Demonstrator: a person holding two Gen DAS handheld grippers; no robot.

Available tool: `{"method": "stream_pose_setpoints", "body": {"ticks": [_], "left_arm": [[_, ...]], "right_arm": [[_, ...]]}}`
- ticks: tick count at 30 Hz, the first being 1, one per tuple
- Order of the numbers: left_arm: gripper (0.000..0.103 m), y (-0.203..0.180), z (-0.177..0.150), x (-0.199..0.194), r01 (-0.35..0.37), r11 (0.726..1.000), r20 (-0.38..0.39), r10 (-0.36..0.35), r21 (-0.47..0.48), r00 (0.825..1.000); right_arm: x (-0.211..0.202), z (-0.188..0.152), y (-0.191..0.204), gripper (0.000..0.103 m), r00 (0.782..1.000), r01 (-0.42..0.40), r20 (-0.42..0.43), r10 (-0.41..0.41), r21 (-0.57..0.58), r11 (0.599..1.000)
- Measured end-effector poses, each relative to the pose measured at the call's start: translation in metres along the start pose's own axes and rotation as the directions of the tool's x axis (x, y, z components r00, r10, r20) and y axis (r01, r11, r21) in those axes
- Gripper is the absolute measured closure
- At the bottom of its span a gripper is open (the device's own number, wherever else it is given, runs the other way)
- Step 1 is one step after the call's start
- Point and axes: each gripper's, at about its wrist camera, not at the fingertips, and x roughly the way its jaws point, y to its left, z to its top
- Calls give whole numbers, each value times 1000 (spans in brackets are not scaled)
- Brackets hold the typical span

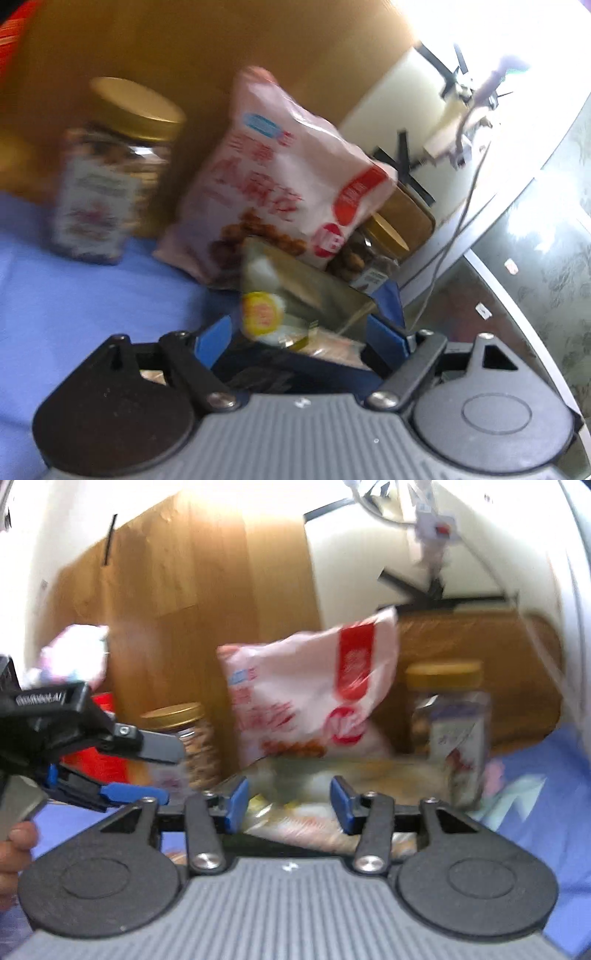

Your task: Organize snacks

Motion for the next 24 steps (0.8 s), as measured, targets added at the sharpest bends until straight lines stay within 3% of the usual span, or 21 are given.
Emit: {"method": "stream_pose_setpoints", "body": {"ticks": [2,4,7,10,12,15,18,19,20,22,24], "left_arm": [[20,17,-10,-17,-27,999,2,27,-20,1000],[20,34,-23,-30,-41,998,-9,41,-53,999],[20,54,-40,-43,-53,995,-23,51,-88,998],[20,69,-48,-51,-76,989,-16,74,-128,997],[20,77,-50,-56,-73,986,-1,73,-149,997],[20,82,-49,-63,-66,987,24,70,-145,997],[20,89,-49,-71,-52,988,56,61,-146,997],[20,91,-49,-72,-41,987,64,52,-154,997],[20,94,-49,-73,-30,986,71,42,-163,997],[20,98,-49,-74,-17,985,80,31,-170,996],[20,97,-50,-74,-16,988,83,29,-157,996]], "right_arm": [[-2,-8,1,45,991,-96,-92,100,55,994],[0,-20,2,45,968,-140,-195,158,103,985],[14,-37,2,45,929,-135,-322,184,168,977],[30,-46,6,44,907,-109,-378,185,213,971],[33,-45,16,48,896,-127,-397,200,203,971],[29,-44,47,53,838,-246,-462,291,156,957],[12,-40,80,53,795,-366,-505,337,45,930],[7,-37,86,52,795,-391,-498,346,14,920],[4,-33,90,51,815,-383,-481,323,-29,923],[8,-21,92,51,863,-308,-442,244,-78,948],[23,-9,83,51,889,-216,-419,186,-23,976]]}}
